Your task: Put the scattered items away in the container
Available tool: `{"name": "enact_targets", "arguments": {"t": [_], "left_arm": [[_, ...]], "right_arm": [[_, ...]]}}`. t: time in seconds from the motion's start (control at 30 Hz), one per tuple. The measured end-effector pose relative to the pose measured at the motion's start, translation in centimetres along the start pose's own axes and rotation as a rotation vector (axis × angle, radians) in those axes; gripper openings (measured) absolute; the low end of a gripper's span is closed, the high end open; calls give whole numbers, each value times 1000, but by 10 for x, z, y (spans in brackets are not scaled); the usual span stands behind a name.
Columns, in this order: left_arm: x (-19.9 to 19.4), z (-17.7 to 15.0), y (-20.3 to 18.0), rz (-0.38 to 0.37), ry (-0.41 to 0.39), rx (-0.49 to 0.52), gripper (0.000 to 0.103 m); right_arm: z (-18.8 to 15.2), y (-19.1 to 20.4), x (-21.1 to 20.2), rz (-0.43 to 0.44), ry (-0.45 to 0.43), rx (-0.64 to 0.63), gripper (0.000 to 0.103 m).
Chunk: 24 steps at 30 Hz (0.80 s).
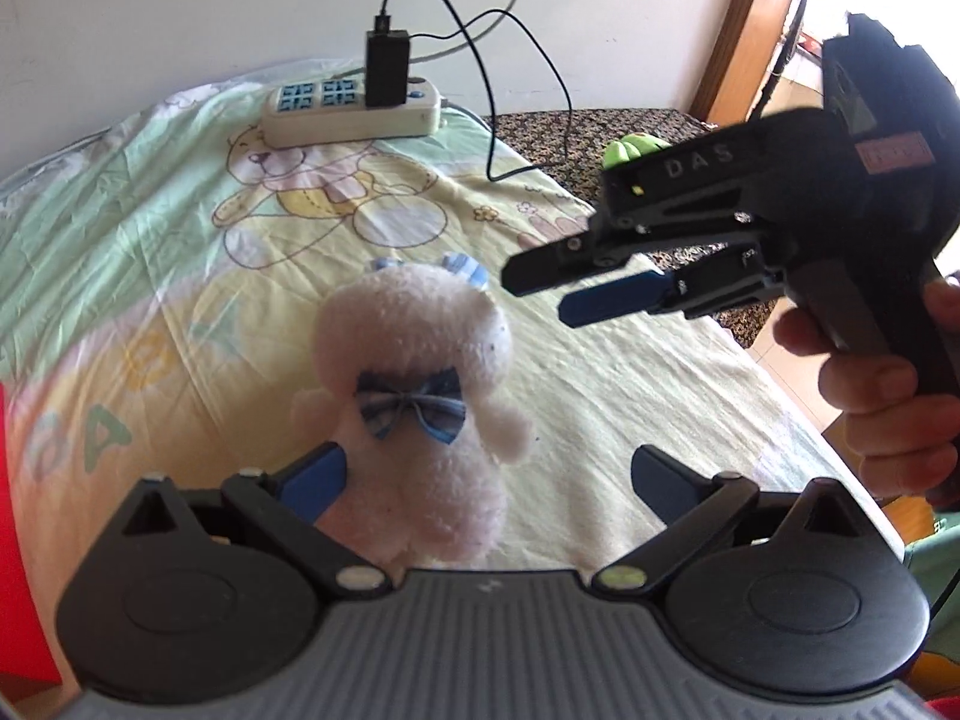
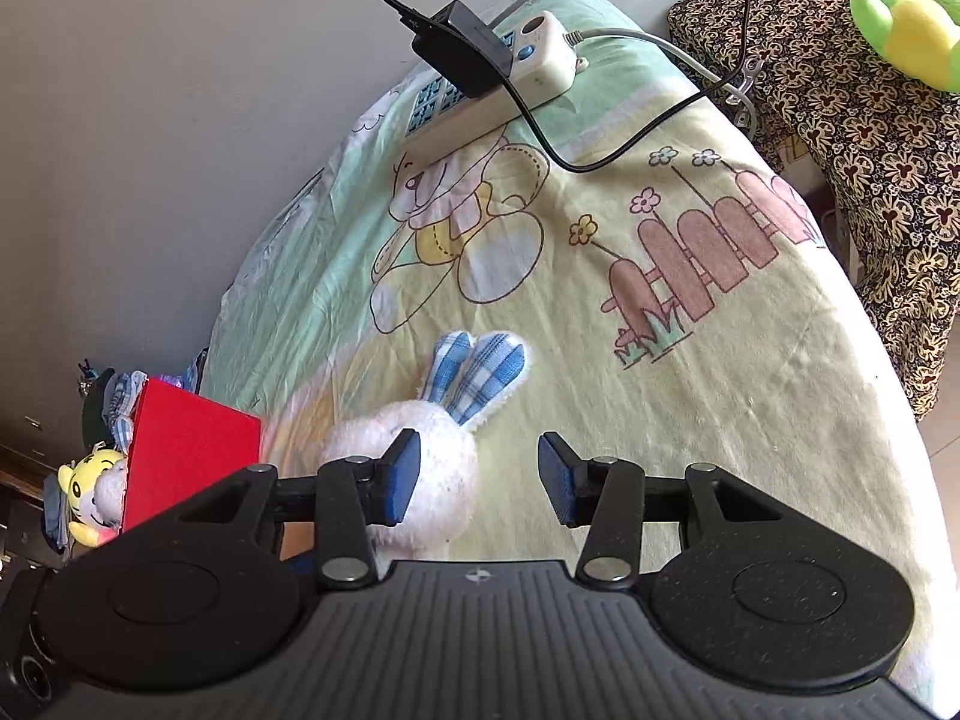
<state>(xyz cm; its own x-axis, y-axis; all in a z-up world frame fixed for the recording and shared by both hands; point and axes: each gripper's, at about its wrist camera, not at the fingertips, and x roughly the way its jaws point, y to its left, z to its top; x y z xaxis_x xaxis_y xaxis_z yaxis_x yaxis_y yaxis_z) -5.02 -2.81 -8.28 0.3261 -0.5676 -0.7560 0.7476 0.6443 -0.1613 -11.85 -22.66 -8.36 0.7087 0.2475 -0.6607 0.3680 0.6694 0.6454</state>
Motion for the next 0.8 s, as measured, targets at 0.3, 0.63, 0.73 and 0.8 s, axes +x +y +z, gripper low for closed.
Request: {"name": "enact_targets", "arguments": {"t": [0.3, 0.63, 0.73, 0.8], "left_arm": [[1, 16, 47, -24, 8, -188, 85], [26, 16, 48, -93, 62, -205, 67], [31, 16, 47, -83, 71, -213, 66], [32, 14, 48, -80, 73, -220, 66]], "right_arm": [[-18, 5, 0, 36, 11, 8, 49], [-17, 18, 13, 64, 29, 27, 56], [-17, 20, 19, 74, 39, 37, 58], [-17, 22, 24, 76, 39, 45, 61]]}}
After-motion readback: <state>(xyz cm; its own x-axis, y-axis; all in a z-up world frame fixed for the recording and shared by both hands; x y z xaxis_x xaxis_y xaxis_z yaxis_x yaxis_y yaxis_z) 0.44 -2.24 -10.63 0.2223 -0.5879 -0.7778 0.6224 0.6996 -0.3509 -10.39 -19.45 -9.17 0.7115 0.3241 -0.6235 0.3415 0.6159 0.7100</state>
